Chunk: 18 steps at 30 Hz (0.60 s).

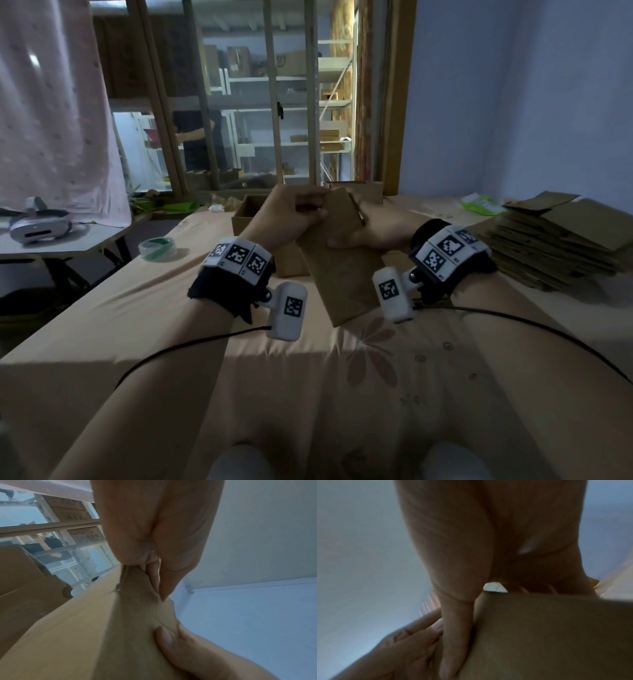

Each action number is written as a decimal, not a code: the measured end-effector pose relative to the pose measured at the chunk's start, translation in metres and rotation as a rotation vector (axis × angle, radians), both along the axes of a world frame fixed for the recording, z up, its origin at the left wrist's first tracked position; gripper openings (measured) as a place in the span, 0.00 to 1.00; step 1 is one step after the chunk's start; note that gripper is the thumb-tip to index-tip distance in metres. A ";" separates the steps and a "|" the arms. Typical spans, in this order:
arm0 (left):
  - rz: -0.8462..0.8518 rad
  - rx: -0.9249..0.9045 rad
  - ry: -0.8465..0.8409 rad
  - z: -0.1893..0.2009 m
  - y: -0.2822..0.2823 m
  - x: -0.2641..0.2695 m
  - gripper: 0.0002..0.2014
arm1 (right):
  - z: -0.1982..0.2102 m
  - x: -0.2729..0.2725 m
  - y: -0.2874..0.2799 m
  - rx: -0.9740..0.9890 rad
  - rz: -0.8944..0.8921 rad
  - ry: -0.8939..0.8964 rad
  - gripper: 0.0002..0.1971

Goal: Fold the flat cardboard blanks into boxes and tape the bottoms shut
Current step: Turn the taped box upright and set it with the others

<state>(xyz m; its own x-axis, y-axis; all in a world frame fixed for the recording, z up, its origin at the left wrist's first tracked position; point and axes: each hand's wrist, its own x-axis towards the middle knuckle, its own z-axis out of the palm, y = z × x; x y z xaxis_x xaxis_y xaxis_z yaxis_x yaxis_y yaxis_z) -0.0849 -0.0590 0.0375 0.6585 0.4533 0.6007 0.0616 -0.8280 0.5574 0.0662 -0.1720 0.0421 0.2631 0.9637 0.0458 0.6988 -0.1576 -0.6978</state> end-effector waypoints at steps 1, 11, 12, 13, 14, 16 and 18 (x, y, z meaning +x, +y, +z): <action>-0.028 -0.043 -0.042 -0.002 0.002 -0.001 0.15 | 0.001 0.003 -0.006 0.001 -0.030 0.027 0.43; 0.397 -0.483 -0.169 -0.043 0.063 -0.009 0.10 | 0.011 0.035 -0.019 0.042 -0.459 -0.088 0.32; 0.466 -0.520 -0.192 -0.046 0.073 -0.012 0.10 | 0.009 0.036 -0.018 0.059 -0.467 -0.067 0.29; 0.524 -0.554 -0.205 -0.049 0.083 -0.014 0.12 | 0.006 0.040 -0.016 0.086 -0.469 -0.047 0.27; 0.575 -0.578 -0.215 -0.051 0.091 -0.017 0.13 | 0.004 0.043 -0.014 0.124 -0.473 -0.037 0.24; 0.651 -0.599 -0.226 -0.053 0.106 -0.023 0.16 | 0.003 0.046 -0.009 0.222 -0.487 -0.044 0.21; 0.683 -0.618 -0.225 -0.054 0.120 -0.027 0.16 | 0.001 0.048 0.001 0.299 -0.496 -0.159 0.20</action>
